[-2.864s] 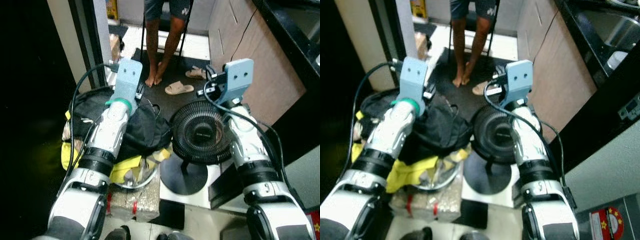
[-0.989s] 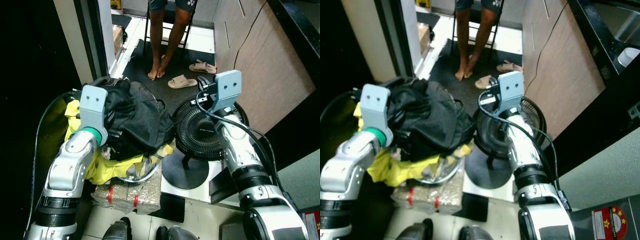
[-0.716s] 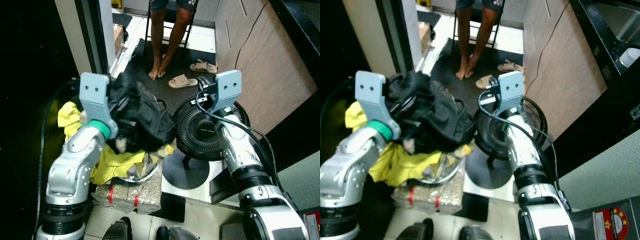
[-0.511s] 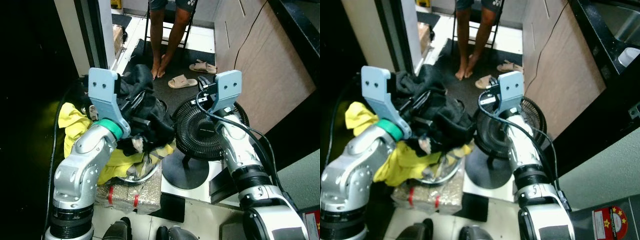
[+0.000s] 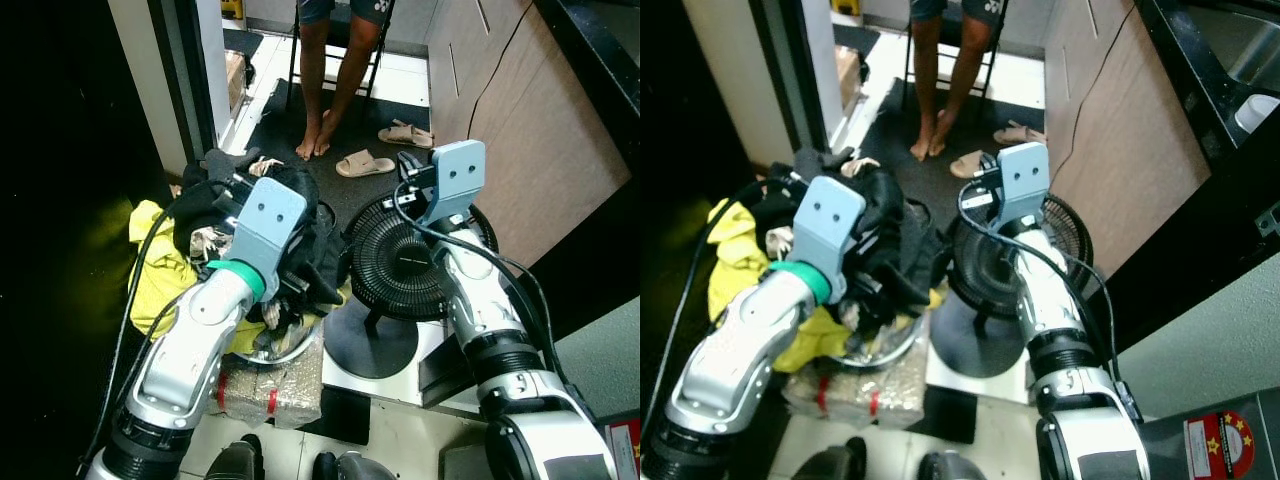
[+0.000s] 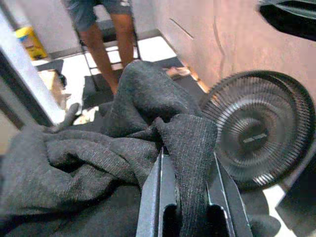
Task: Clothes washing
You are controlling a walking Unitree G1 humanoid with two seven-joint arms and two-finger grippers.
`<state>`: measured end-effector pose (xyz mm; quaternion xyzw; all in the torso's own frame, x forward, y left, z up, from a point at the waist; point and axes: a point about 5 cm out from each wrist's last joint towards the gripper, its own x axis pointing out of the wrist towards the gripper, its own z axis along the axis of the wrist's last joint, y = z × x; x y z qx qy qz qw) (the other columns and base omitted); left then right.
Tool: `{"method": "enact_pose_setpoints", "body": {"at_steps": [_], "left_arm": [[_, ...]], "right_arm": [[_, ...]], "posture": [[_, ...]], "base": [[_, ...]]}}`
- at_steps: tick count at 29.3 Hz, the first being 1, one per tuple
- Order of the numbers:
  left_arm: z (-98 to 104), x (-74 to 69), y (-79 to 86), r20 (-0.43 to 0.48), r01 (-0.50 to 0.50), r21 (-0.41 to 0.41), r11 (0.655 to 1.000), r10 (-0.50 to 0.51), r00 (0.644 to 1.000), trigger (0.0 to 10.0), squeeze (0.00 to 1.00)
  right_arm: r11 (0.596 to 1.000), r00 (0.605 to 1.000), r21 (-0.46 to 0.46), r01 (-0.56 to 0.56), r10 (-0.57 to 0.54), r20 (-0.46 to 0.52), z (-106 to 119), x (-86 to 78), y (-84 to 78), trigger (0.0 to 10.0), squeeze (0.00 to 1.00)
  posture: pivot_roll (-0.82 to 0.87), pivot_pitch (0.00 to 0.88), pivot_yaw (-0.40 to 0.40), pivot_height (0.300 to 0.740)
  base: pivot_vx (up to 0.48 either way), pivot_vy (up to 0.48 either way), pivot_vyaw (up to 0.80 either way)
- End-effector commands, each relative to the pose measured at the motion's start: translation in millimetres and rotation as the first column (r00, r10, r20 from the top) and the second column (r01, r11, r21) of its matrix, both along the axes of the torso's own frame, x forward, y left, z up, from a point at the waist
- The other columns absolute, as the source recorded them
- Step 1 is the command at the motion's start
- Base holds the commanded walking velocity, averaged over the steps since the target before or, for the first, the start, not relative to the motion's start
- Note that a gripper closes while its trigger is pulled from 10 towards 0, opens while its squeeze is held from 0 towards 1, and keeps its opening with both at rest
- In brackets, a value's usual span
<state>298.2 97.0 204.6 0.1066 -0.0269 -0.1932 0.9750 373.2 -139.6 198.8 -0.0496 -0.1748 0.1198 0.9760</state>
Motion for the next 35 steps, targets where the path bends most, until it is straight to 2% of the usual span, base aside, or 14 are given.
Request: {"method": "enact_pose_setpoints", "body": {"at_steps": [1,2,4,5,6,7,8,12,18,19,20,31,32,35], "left_arm": [[-3.3,2.9,8.2,-0.018,-0.039,-0.011,0.999,0.039,0.999,10.0,0.0],[-3.3,2.9,8.2,-0.018,-0.039,-0.011,0.999,0.039,0.999,10.0,0.0],[-18.4,16.8,76.6,-0.045,-0.345,0.063,0.936,0.348,0.936,10.0,0.0],[-18.4,16.8,76.6,-0.045,-0.345,0.063,0.936,0.348,0.936,10.0,0.0],[-20.9,22.1,114.1,-0.038,-0.489,0.093,0.867,0.494,0.869,10.0,0.0],[-20.9,22.1,114.1,-0.038,-0.489,0.093,0.867,0.494,0.869,10.0,0.0],[-20.9,24.6,139.6,-0.027,-0.579,0.111,0.808,0.585,0.811,10.0,0.0],[-29.3,29.6,155.2,-0.053,-0.595,0.159,0.788,0.608,0.792,10.0,0.0],[-50.2,28.7,151.7,-0.115,-0.567,0.207,0.797,0.596,0.795,10.0,0.0],[-58.8,25.8,146.2,-0.147,-0.549,0.205,0.811,0.58,0.802,10.0,0.24],[-63.6,22.1,137.0,-0.169,-0.515,0.182,0.838,0.543,0.823,10.0,1.0],[-48.4,17.7,107.0,-0.167,-0.393,-0.052,0.918,0.38,0.91,10.0,1.0],[-28.6,15.1,90.3,-0.128,-0.286,-0.199,0.937,0.265,0.956,10.0,1.0],[-7.4,10.6,73.8,-0.058,-0.169,-0.296,0.94,0.159,0.986,10.0,1.0]], "right_arm": [[1.0,1.0,0.016,0.014,-0.014,-0.005,-3.0,-0.8,-4.1,10.0,0.0],[1.0,1.0,0.016,0.014,-0.014,-0.005,-3.0,-0.8,-4.1,10.0,0.0],[1.0,1.0,0.016,0.013,-0.013,-0.009,-3.9,-0.4,-4.3,10.0,0.0],[1.0,1.0,0.016,0.013,-0.013,-0.009,-3.9,-0.4,-4.3,10.0,0.0],[1.0,1.0,0.016,0.008,-0.008,-0.012,-4.3,0.0,-2.6,10.0,0.0],[1.0,1.0,0.016,0.008,-0.008,-0.012,-4.3,0.0,-2.6,10.0,0.0],[1.0,1.0,0.016,0.002,-0.002,-0.013,-4.4,0.4,-0.7,10.0,0.0],[1.0,1.0,0.016,-0.007,0.007,-0.012,-3.6,1.0,2.6,10.0,0.0],[1.0,1.0,0.016,-0.007,0.007,-0.01,-3.3,1.0,2.7,10.0,0.0],[1.0,1.0,0.015,-0.005,0.005,-0.009,-3.2,0.6,1.5,10.0,0.0],[1.0,1.0,0.013,-0.003,0.003,-0.009,-3.7,0.0,-0.1,10.0,0.0],[1.0,1.0,0.006,-0.011,0.011,-0.013,-4.1,0.6,1.0,10.0,0.0],[1.0,1.0,0.007,-0.015,0.015,-0.011,-3.3,1.0,2.4,10.0,0.0],[1.0,1.0,0.007,-0.019,0.019,-0.01,-3.1,1.1,3.5,10.0,0.0]], "posture": [[0.05,0.064,-0.013,0.74],[0.05,0.064,-0.013,0.74],[0.06,0.068,-0.021,0.74],[0.06,0.068,-0.021,0.74],[0.06,0.067,-0.023,0.74],[0.06,0.067,-0.023,0.74],[0.06,0.066,-0.024,0.74],[0.06,0.059,-0.024,0.74],[0.05,0.058,-0.021,0.74],[0.05,0.057,-0.022,0.74],[0.05,0.058,-0.024,0.74],[0.06,0.052,-0.033,0.74],[0.06,0.048,-0.034,0.74],[0.06,0.046,-0.036,0.74]], "base": [[0.0,0.0,0.0],[0.0,0.0,0.0],[0.0,0.0,0.0],[0.0,0.0,0.0],[0.0,0.0,0.0],[0.0,0.0,0.0],[0.0,0.0,0.0],[0.0,0.0,0.0],[0.0,0.0,0.0],[0.0,0.0,0.0],[0.0,0.0,0.0],[0.0,0.0,0.0],[0.0,0.0,0.0],[0.0,0.0,0.0]]}}
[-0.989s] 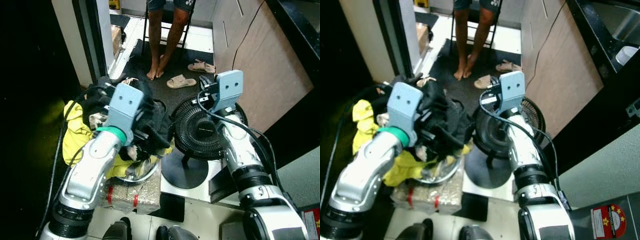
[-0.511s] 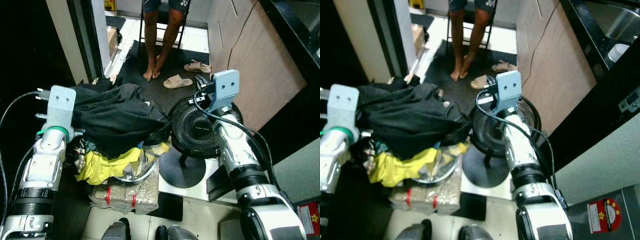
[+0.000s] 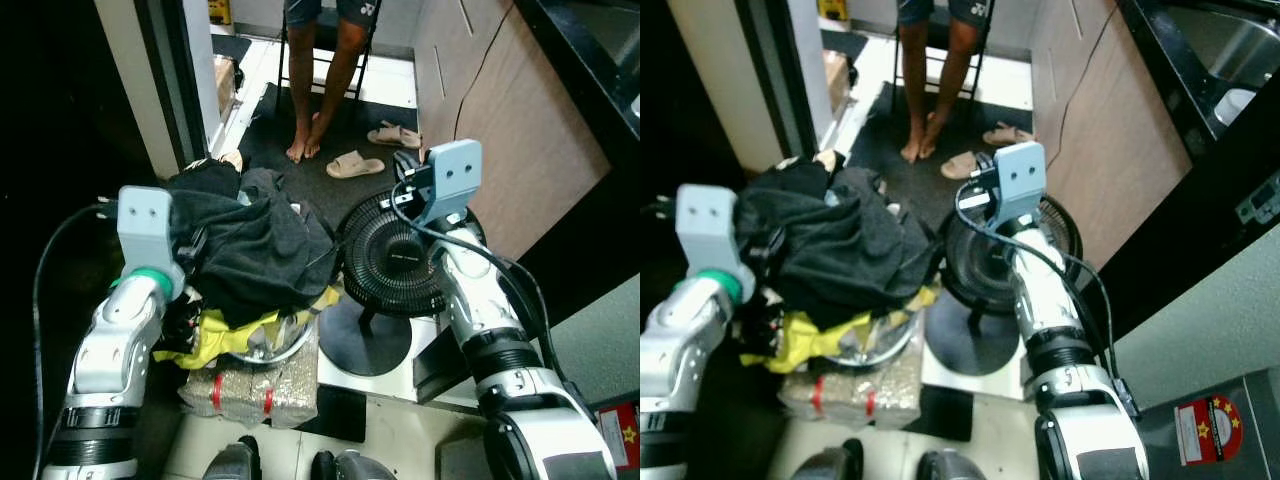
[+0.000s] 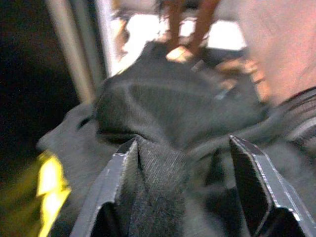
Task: Clothes washing
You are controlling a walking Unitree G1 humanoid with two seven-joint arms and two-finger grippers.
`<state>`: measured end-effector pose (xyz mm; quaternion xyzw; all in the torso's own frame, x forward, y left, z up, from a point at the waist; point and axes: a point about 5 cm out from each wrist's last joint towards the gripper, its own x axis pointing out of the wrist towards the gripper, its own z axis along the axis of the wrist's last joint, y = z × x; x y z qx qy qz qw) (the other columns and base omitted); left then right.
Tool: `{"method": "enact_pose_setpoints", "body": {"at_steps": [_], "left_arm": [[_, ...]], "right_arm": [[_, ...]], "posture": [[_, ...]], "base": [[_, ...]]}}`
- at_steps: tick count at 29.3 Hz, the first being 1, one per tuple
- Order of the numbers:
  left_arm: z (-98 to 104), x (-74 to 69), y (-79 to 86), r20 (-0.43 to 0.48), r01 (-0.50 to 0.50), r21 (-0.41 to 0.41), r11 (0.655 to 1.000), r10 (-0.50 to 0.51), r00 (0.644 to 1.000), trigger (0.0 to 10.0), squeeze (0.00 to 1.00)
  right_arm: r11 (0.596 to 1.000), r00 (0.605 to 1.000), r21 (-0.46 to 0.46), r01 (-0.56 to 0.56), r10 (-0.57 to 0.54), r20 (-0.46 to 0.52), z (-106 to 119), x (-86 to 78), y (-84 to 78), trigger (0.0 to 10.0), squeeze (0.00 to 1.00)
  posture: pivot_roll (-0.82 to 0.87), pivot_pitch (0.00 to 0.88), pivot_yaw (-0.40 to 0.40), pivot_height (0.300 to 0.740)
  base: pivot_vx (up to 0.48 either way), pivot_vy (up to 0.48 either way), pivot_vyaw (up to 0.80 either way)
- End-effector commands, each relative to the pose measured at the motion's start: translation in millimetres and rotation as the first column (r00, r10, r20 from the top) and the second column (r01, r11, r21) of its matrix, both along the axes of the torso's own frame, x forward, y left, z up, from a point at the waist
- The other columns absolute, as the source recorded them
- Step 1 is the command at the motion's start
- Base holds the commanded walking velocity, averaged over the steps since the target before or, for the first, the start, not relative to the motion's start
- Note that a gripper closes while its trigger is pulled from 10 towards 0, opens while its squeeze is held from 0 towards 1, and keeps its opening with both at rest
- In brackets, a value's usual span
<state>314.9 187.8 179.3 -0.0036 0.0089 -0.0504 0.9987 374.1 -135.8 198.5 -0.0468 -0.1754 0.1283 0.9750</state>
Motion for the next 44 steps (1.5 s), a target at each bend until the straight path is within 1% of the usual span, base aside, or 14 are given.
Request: {"method": "enact_pose_setpoints", "body": {"at_steps": [1,2,5,7,9,14,16,17,18,24,30,37,38,44], "left_arm": [[17.9,-6.1,-17.0,0.08,0.115,-0.081,0.99,-0.109,0.991,10.0,1.0],[36.0,-11.8,-31.2,0.163,0.201,-0.106,0.974,-0.182,0.97,10.0,0.0],[51.5,-20.0,-44.5,0.234,0.277,-0.07,0.958,-0.255,0.938,10.0,0.0],[61.9,-32.9,-59.7,0.275,0.361,0.046,0.932,-0.359,0.892,10.0,0.0],[58.0,-36.4,-62.5,0.259,0.373,0.108,0.922,-0.388,0.884,10.0,0.0],[50.1,-36.6,-61.7,0.229,0.359,0.162,0.919,-0.389,0.892,10.0,0.0],[22.4,-36.6,-53.8,0.152,0.322,0.243,0.915,-0.364,0.919,10.0,0.0],[22.4,-36.6,-53.8,0.152,0.322,0.243,0.915,-0.364,0.919,10.0,0.0],[9.1,-30.6,-52.7,0.115,0.291,0.262,0.92,-0.329,0.937,10.0,0.0],[-2.5,-13.3,-61.6,0.067,0.267,0.278,0.923,-0.296,0.953,10.0,0.0],[6.7,17.6,-105.4,0.039,0.386,0.247,0.889,-0.407,0.913,10.0,0.0],[-0.9,27.0,-112.7,-0.009,0.407,0.254,0.878,-0.418,0.908,10.0,0.0],[-8.6,31.3,-110.7,-0.045,0.393,0.31,0.865,-0.4,0.915,10.0,0.0],[-17.0,34.4,-101.2,-0.093,0.354,0.372,0.858,-0.345,0.934,10.0,0.0]], "right_arm": [[1.0,1.0,0.004,-0.001,0.001,-0.01,-2.9,0.3,-0.3,10.0,0.0],[1.0,1.0,0.004,-0.004,0.004,-0.01,-3.2,0.1,0.5,10.0,0.0],[1.0,1.0,0.003,-0.007,0.007,-0.009,-3.3,-0.1,1.1,10.0,0.0],[1.0,1.0,0.003,-0.009,0.009,-0.009,-3.3,-0.1,1.2,10.0,0.0],[1.0,1.0,0.003,-0.009,0.009,-0.01,-3.5,-0.1,1.1,10.0,0.0],[1.0,1.0,0.003,-0.009,0.009,-0.011,-3.5,0.0,1.1,10.0,0.0],[1.0,1.0,0.007,-0.009,0.009,-0.012,-3.7,0.2,1.5,10.0,0.0],[1.0,1.0,0.007,-0.009,0.009,-0.012,-3.7,0.2,1.5,10.0,0.0],[1.0,1.0,0.008,-0.009,0.009,-0.016,-4.9,0.4,1.9,10.0,0.0],[1.0,1.0,0.008,-0.009,0.009,-0.023,-6.2,1.0,3.0,10.0,0.0],[1.0,1.0,0.011,0.011,-0.011,-0.024,-6.1,2.0,-1.3,10.0,0.0],[1.0,1.0,0.012,0.015,-0.014,-0.023,-6.6,1.5,-1.3,10.0,0.0],[1.0,1.0,0.012,0.015,-0.014,-0.022,-6.6,1.3,-1.1,10.0,0.0],[1.0,1.0,0.011,0.016,-0.016,-0.021,-6.3,1.2,-2.1,10.0,0.0]], "posture": [[0.06,0.046,-0.036,0.74],[0.06,0.043,-0.035,0.74],[0.06,0.042,-0.035,0.74],[0.06,0.045,-0.036,0.74],[0.06,0.046,-0.035,0.74],[0.06,0.048,-0.034,0.74],[0.07,0.053,-0.036,0.74],[0.07,0.053,-0.036,0.74],[0.07,0.054,-0.041,0.74],[0.06,0.051,-0.042,0.74],[0.05,0.049,-0.031,0.74],[0.04,0.048,-0.032,0.74],[0.04,0.049,-0.031,0.74],[0.04,0.049,-0.03,0.74]], "base": [[0.0,0.0,0.0],[0.0,0.0,0.0],[0.0,0.0,0.0],[0.0,0.0,0.0],[0.0,0.0,0.0],[0.0,0.0,0.0],[0.0,0.0,0.0],[0.0,0.0,0.0],[0.0,0.0,0.0],[0.0,0.0,0.0],[0.0,0.0,0.0],[0.0,0.0,0.0],[0.0,0.0,0.0],[0.0,0.0,0.0]]}}
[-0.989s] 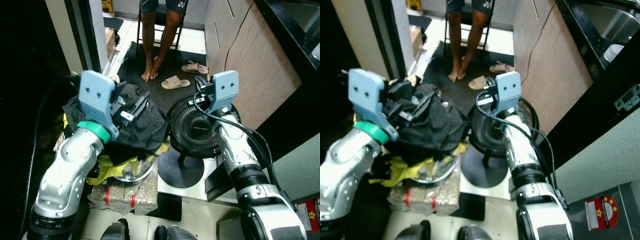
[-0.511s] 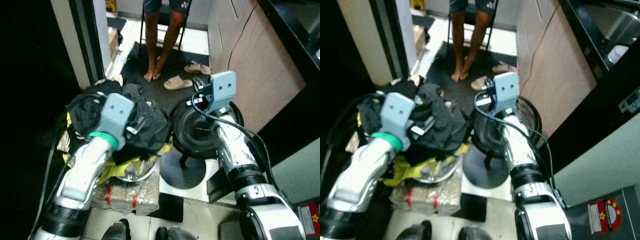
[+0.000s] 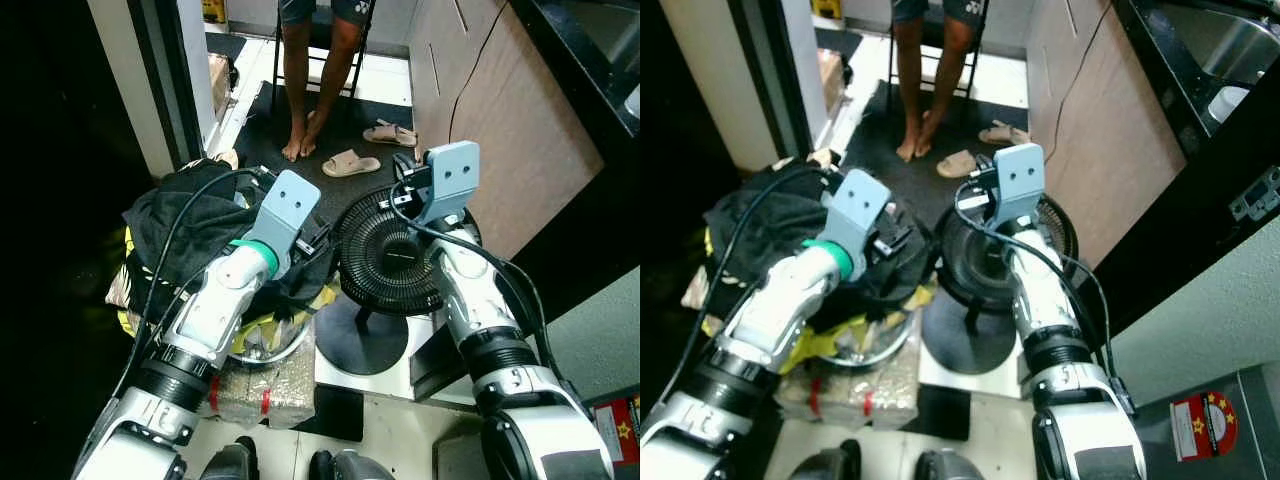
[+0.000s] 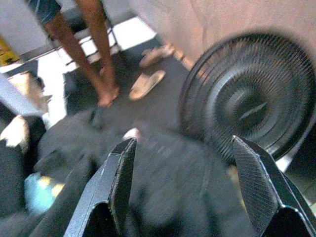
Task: Clothes washing
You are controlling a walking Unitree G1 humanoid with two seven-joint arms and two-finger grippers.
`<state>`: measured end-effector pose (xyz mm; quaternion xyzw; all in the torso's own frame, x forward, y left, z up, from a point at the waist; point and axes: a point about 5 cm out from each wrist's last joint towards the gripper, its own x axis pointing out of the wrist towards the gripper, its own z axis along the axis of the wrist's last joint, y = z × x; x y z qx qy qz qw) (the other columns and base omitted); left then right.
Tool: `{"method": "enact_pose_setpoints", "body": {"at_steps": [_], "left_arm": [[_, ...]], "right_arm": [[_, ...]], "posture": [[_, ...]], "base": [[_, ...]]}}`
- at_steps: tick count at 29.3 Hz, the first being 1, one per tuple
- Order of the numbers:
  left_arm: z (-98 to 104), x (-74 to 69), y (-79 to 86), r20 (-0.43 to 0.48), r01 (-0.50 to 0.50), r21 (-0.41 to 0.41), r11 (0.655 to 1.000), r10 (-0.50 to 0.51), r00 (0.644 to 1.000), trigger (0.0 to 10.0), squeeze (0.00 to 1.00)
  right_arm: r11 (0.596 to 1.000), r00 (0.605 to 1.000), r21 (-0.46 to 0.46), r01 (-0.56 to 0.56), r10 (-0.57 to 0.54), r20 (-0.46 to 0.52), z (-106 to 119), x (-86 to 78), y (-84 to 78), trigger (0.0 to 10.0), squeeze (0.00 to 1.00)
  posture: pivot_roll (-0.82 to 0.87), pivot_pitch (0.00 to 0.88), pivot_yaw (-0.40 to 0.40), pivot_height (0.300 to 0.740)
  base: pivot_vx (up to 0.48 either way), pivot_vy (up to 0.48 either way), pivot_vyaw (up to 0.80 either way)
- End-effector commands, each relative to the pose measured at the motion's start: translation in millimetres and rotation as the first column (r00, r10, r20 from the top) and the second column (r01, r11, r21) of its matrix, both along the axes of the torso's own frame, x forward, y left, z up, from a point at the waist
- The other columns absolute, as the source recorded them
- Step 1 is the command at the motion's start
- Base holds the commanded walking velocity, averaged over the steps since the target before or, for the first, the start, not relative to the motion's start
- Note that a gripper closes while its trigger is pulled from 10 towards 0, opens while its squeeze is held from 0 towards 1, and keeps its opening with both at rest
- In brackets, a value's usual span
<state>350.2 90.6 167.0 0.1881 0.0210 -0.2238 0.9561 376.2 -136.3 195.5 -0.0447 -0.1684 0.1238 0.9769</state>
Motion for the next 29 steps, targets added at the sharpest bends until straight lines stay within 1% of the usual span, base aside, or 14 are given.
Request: {"method": "enact_pose_setpoints", "body": {"at_steps": [1,2,3,4,5,6,7,8,9,17,25,26,27,29], "left_arm": [[-11.2,1.1,11.0,-0.034,-0.061,0.063,0.996,0.063,0.997,10.0,0.0],[-11.2,1.1,11.0,-0.034,-0.061,0.063,0.996,0.063,0.997,10.0,0.0],[-16.6,1.0,30.3,-0.046,-0.132,0.092,0.987,0.137,0.99,10.0,0.0],[-16.6,1.0,30.3,-0.046,-0.132,0.092,0.987,0.137,0.99,10.0,0.0],[-20.6,0.0,49.5,-0.059,-0.191,0.104,0.976,0.198,0.979,10.0,0.0],[-20.6,0.0,49.5,-0.059,-0.191,0.104,0.976,0.198,0.979,10.0,0.0],[-22.8,-1.7,63.2,-0.062,-0.227,0.112,0.967,0.235,0.97,10.0,0.0],[-22.8,-1.7,63.2,-0.062,-0.227,0.112,0.967,0.235,0.97,10.0,0.0],[-23.8,-3.6,72.8,-0.059,-0.248,0.126,0.961,0.257,0.965,10.0,0.0],[-36.7,-12.6,97.2,-0.068,-0.26,0.205,0.944,0.278,0.958,10.0,0.0],[-48.8,-21.0,97.4,-0.099,-0.251,0.212,0.945,0.276,0.956,9.9,0.0],[-50.7,-22.7,94.5,-0.109,-0.25,0.195,0.948,0.274,0.955,4.5,0.0],[-50.9,-23.7,92.2,-0.115,-0.25,0.179,0.952,0.273,0.955,0.0,0.0],[-48.3,-23.3,88.8,-0.12,-0.253,0.138,0.958,0.27,0.955,0.0,0.0]], "right_arm": [[1.0,1.0,0.006,0.011,-0.011,-0.007,-3.6,-0.9,-3.3,10.0,0.0],[1.0,1.0,0.006,0.011,-0.011,-0.007,-3.6,-0.9,-3.3,10.0,0.0],[1.0,1.0,0.006,0.011,-0.011,-0.009,-4.3,-1.0,-3.5,10.0,0.0],[1.0,1.0,0.006,0.011,-0.011,-0.009,-4.3,-1.0,-3.5,10.0,0.0],[1.0,1.0,0.006,0.009,-0.009,-0.01,-4.7,-1.0,-2.4,10.0,0.0],[1.0,1.0,0.006,0.009,-0.009,-0.01,-4.7,-1.0,-2.4,10.0,0.0],[1.0,1.0,0.008,0.006,-0.006,-0.011,-4.9,-1.0,-1.2,10.0,0.0],[1.0,1.0,0.008,0.006,-0.006,-0.011,-4.9,-1.0,-1.2,10.0,0.0],[1.0,1.0,0.008,0.003,-0.003,-0.011,-5.0,-1.1,-0.7,10.0,0.0],[1.0,1.0,0.004,0.004,-0.004,-0.01,-4.8,-1.2,-3.1,10.0,0.0],[1.0,1.0,0.001,0.004,-0.004,-0.009,-4.6,-1.2,-3.7,10.0,0.0],[1.0,1.0,0.0,0.002,-0.002,-0.009,-4.4,-1.1,-3.5,10.0,0.0],[1.0,1.0,-0.001,0.001,-0.001,-0.008,-4.0,-1.0,-3.2,10.0,0.0],[1.0,1.0,-0.001,-0.001,0.001,-0.006,-3.1,-0.5,-2.9,10.0,0.0]], "posture": [[0.05,0.054,-0.032,0.74],[0.05,0.054,-0.032,0.74],[0.06,0.058,-0.035,0.74],[0.06,0.058,-0.035,0.74],[0.05,0.059,-0.036,0.74],[0.05,0.059,-0.036,0.74],[0.05,0.06,-0.036,0.74],[0.05,0.06,-0.036,0.74],[0.05,0.061,-0.038,0.74],[0.05,0.061,-0.038,0.74],[0.05,0.057,-0.043,0.74],[0.05,0.056,-0.045,0.74],[0.05,0.055,-0.045,0.74],[0.05,0.052,-0.046,0.74]], "base": [[0.0,0.0,0.0],[0.0,0.0,0.0],[0.0,0.0,0.0],[0.0,0.0,0.0],[0.0,0.0,0.0],[0.0,0.0,0.0],[0.0,0.0,0.0],[0.0,0.0,0.0],[0.0,0.0,0.0],[0.0,0.0,0.0],[0.0,0.0,0.0],[0.0,0.0,0.0],[0.0,0.0,0.0],[0.0,0.0,0.0]]}}
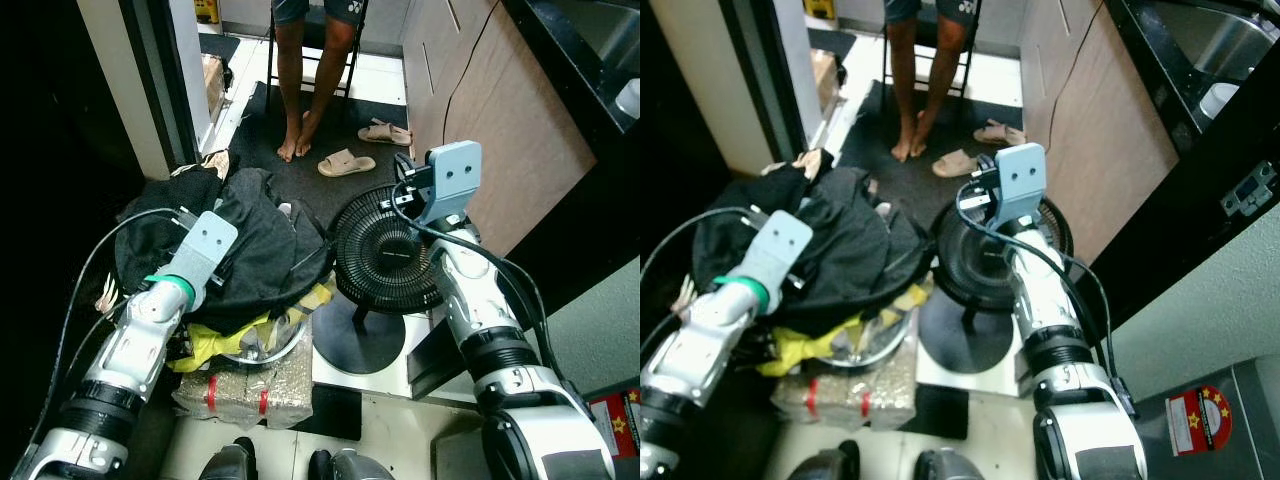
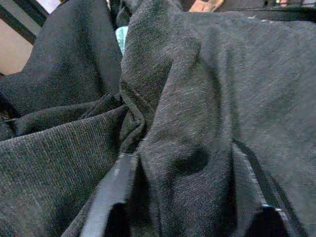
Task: Clothes washing
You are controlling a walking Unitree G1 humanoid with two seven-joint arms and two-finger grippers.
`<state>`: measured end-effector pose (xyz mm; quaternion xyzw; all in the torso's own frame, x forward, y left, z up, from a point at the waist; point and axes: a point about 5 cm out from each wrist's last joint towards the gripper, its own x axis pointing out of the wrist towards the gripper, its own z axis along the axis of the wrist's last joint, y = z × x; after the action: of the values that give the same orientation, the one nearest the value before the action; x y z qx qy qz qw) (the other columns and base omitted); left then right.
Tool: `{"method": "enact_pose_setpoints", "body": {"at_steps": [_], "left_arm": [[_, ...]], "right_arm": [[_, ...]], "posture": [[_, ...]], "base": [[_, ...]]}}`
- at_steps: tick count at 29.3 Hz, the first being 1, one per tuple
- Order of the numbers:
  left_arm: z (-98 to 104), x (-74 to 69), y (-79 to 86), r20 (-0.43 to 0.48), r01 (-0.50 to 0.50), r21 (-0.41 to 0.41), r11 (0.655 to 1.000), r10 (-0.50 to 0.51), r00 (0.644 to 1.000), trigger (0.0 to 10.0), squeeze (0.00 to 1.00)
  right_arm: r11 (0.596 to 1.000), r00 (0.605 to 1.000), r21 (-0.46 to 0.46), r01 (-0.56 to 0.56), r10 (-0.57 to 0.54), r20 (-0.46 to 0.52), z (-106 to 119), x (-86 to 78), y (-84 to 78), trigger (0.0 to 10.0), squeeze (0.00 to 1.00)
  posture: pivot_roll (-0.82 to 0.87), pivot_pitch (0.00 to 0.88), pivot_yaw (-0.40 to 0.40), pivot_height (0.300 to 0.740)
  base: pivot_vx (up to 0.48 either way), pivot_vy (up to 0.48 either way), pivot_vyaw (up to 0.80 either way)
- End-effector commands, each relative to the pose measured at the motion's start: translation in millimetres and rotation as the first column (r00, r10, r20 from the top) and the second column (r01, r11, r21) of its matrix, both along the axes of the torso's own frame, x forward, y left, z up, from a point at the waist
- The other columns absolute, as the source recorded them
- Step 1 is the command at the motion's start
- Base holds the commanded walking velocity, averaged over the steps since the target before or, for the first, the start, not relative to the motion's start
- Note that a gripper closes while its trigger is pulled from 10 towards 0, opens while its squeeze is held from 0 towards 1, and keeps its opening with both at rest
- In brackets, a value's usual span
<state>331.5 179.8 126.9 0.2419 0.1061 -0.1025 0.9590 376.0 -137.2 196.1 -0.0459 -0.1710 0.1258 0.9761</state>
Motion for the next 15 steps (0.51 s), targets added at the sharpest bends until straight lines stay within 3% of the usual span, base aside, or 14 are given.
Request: {"method": "enact_pose_setpoints", "body": {"at_steps": [1,6,9,15], "left_arm": [[-4.1,-3.9,-4.0,-0.031,-0.001,-0.071,0.997,-0.001,1.0,0.0,0.0],[0.8,-2.8,-6.8,-0.021,0.0,-0.114,0.993,-0.003,1.0,0.0,0.0],[17.3,-0.6,-16.4,0.02,0.036,-0.215,0.976,-0.033,0.999,0.0,0.0],[20.6,-3.6,-23.6,0.031,0.064,-0.245,0.967,-0.058,0.998,0.0,0.0]], "right_arm": [[1.0,1.0,0.0,0.002,-0.002,-0.01,-3.2,-0.1,-1.8,10.0,0.0],[1.0,1.0,0.0,0.002,-0.002,-0.009,-2.9,0.0,-1.8,10.0,0.0],[1.0,1.0,0.0,0.002,-0.002,-0.009,-3.2,-0.1,-1.9,10.0,0.0],[1.0,1.0,0.003,0.003,-0.003,-0.008,-3.1,-0.2,-1.9,10.0,0.0]], "posture": [[0.05,0.051,-0.046,0.74],[0.05,0.05,-0.045,0.74],[0.05,0.048,-0.042,0.74],[0.05,0.05,-0.04,0.74]], "base": [[0.0,0.0,0.0],[0.0,0.0,0.0],[0.0,0.0,0.0],[0.0,0.0,0.0]]}}
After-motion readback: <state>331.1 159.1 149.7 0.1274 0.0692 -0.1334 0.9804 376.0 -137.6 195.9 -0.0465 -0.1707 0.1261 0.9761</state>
